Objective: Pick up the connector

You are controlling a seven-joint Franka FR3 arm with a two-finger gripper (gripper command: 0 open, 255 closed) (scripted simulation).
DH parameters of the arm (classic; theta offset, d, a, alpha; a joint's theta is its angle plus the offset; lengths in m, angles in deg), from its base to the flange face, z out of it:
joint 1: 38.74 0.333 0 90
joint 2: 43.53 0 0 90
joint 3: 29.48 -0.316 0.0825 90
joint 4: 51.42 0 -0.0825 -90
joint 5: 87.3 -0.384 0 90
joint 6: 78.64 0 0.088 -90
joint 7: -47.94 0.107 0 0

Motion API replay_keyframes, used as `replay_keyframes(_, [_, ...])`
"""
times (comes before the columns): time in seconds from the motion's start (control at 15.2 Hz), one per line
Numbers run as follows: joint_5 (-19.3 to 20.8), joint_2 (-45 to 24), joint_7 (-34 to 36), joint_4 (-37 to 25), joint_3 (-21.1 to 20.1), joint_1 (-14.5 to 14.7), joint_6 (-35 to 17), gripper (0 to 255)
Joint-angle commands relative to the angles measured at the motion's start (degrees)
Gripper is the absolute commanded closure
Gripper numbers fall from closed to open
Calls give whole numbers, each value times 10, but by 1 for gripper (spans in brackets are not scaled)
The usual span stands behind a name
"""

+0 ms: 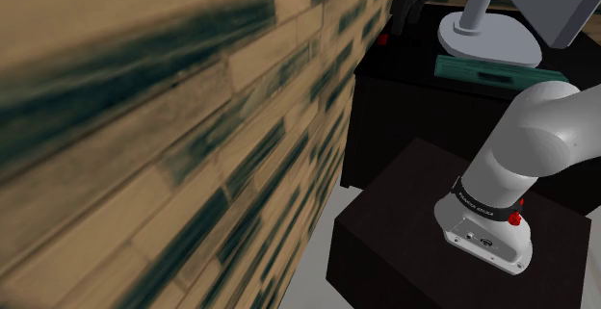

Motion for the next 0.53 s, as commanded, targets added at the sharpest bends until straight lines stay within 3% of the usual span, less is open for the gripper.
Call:
replay_keyframes(0.0, [0,0,0,0,0,0,0,0])
replay_keyframes(0.46, [39,-84,-78,-23,81,-25,-62,0])
